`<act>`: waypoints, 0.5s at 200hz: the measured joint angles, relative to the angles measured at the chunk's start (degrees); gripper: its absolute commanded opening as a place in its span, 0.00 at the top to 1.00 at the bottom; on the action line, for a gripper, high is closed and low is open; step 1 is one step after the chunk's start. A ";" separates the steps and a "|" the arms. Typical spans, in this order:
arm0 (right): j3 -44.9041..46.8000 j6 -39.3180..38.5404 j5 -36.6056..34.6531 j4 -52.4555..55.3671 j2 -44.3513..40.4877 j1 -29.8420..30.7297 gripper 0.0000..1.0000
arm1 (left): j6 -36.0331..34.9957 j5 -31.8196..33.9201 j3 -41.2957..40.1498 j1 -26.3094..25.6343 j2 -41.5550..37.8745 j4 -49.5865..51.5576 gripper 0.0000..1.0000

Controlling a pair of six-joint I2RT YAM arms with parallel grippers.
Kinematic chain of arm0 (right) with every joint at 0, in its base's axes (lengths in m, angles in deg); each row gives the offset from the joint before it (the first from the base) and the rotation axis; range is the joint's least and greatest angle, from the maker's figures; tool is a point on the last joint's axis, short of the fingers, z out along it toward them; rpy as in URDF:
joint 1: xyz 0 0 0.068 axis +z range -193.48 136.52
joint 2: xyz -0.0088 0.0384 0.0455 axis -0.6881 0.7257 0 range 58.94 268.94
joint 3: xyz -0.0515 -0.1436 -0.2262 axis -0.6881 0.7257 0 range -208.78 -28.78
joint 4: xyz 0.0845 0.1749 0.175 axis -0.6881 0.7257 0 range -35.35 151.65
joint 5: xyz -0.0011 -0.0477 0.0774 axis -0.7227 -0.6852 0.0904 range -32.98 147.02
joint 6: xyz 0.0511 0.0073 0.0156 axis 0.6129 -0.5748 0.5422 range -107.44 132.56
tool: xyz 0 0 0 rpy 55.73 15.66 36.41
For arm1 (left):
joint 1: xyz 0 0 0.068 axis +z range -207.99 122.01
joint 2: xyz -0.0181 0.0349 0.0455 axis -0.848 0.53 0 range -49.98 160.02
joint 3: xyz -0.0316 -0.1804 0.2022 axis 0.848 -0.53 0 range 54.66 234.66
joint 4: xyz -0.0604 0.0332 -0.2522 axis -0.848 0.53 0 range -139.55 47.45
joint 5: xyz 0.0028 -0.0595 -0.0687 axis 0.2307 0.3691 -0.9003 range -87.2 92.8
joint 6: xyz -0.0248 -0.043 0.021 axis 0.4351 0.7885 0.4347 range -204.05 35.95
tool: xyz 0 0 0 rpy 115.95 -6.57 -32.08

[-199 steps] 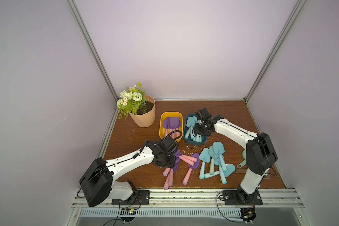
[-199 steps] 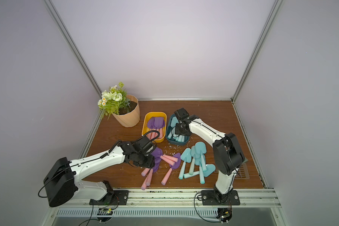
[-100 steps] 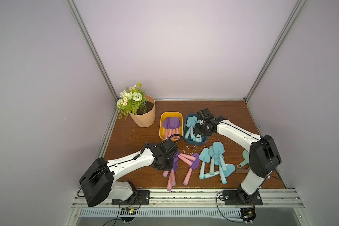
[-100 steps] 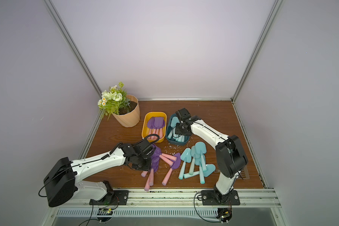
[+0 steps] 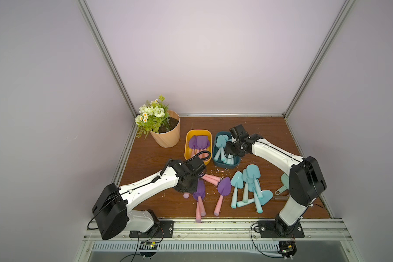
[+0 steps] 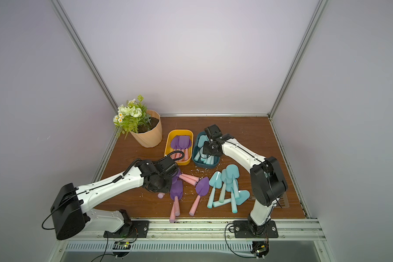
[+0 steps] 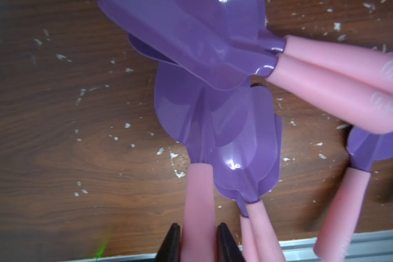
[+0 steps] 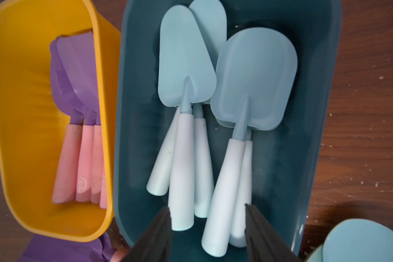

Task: Sort the small shovels by color and place them into the storage box
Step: Pick up the shovel from the center of the board, then place the shovel in the storage box.

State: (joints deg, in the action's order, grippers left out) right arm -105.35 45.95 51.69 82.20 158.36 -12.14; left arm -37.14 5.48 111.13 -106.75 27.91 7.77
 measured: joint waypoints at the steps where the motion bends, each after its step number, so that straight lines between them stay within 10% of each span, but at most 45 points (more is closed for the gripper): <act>1: 0.07 0.00 0.09 -0.09 0.00 -0.04 0.44 | -0.02 0.31 0.15 0.00 0.11 0.31 0.99; 100: 3.37 -0.07 1.20 -2.97 0.00 -2.16 0.44 | -0.28 12.90 6.78 1.40 4.13 14.32 0.99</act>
State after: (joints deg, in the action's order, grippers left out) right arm -101.99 45.88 52.90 79.22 158.36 -14.31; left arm -37.42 18.38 117.91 -105.35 32.04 22.08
